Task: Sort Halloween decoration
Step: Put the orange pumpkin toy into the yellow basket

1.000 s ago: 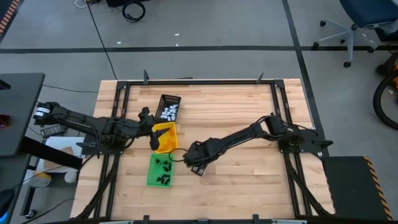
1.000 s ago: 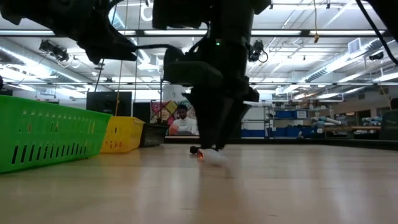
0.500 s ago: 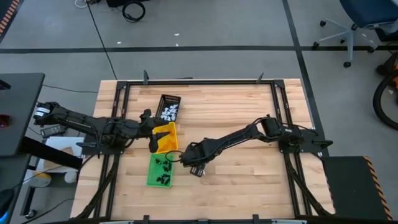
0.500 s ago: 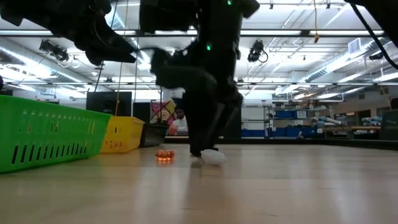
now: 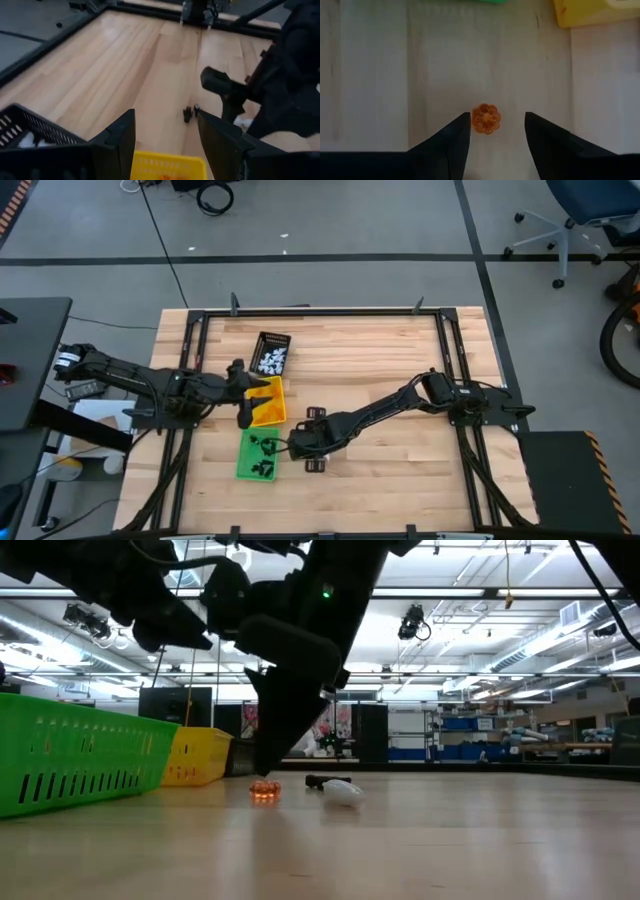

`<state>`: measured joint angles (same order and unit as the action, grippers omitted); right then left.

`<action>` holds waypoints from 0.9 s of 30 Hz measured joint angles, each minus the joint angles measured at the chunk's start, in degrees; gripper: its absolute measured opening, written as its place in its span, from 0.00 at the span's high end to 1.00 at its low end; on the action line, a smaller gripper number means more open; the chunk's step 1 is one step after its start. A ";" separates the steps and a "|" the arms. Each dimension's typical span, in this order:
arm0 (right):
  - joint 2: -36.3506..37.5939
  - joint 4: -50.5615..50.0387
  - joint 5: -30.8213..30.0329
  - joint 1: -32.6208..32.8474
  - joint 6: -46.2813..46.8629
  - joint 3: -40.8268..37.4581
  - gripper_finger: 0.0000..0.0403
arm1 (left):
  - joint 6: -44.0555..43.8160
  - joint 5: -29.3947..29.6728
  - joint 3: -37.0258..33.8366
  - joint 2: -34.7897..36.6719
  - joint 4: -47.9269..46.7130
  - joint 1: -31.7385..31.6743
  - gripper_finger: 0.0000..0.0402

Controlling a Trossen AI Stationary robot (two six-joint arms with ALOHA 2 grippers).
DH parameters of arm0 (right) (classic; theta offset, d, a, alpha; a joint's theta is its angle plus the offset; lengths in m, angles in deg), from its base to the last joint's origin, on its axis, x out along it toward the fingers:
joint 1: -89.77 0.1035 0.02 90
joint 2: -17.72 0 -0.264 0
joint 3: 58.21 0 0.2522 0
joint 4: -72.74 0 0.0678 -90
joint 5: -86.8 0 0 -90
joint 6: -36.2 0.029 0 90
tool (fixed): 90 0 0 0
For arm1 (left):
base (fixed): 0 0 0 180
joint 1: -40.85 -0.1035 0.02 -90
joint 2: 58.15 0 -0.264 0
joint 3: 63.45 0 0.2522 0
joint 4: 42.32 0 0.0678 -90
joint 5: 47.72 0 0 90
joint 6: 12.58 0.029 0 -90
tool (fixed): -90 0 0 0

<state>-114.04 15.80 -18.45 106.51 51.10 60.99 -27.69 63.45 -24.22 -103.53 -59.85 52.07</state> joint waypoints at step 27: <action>0.28 6.97 7.43 -2.35 -4.39 -5.63 0.56 | -3.82 -1.92 0.00 0.00 -2.51 -0.02 0.53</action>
<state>-113.76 22.78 -11.02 104.16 46.71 55.36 -31.52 61.52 -24.22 -103.53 -62.37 52.05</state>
